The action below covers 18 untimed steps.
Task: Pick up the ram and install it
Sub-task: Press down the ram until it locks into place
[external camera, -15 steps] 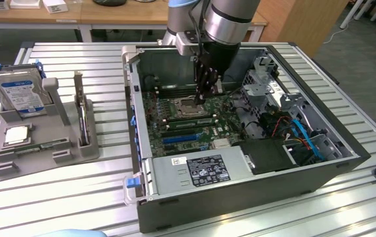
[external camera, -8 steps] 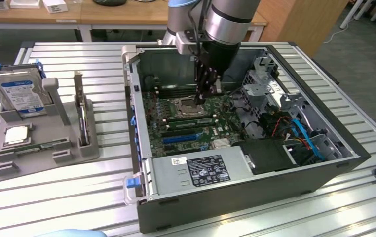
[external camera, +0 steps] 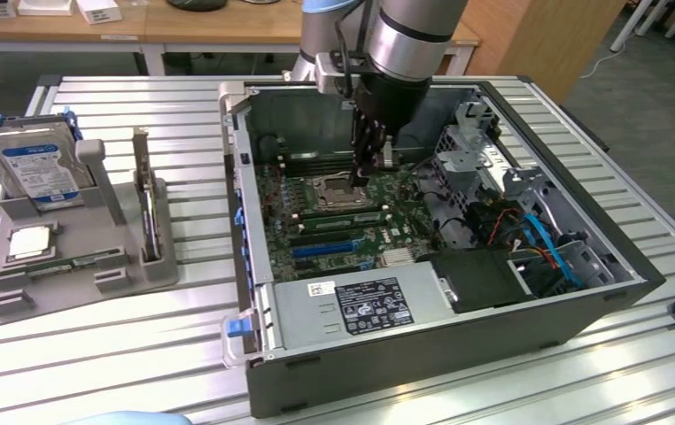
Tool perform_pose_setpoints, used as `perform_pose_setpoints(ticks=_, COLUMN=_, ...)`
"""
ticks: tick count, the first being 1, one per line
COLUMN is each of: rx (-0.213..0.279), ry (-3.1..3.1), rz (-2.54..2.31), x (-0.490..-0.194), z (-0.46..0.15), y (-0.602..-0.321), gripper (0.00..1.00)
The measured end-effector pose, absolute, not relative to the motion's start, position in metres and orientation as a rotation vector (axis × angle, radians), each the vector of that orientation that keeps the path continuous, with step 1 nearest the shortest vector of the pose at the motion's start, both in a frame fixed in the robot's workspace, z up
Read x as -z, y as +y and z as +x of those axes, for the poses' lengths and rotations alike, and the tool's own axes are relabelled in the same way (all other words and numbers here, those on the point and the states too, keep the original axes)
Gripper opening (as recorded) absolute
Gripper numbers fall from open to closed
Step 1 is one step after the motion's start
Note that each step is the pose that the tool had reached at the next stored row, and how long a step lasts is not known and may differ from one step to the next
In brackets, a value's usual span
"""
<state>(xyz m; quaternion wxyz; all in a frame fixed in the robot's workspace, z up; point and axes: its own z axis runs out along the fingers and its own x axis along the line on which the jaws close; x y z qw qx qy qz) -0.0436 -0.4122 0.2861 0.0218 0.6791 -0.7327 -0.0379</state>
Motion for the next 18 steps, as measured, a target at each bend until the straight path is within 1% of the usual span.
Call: perform_pose_setpoints(ticks=18, rx=0.129, ry=-2.517, rz=1.822, x=-0.2837, z=-0.0435, y=-0.4121, gripper=0.10)
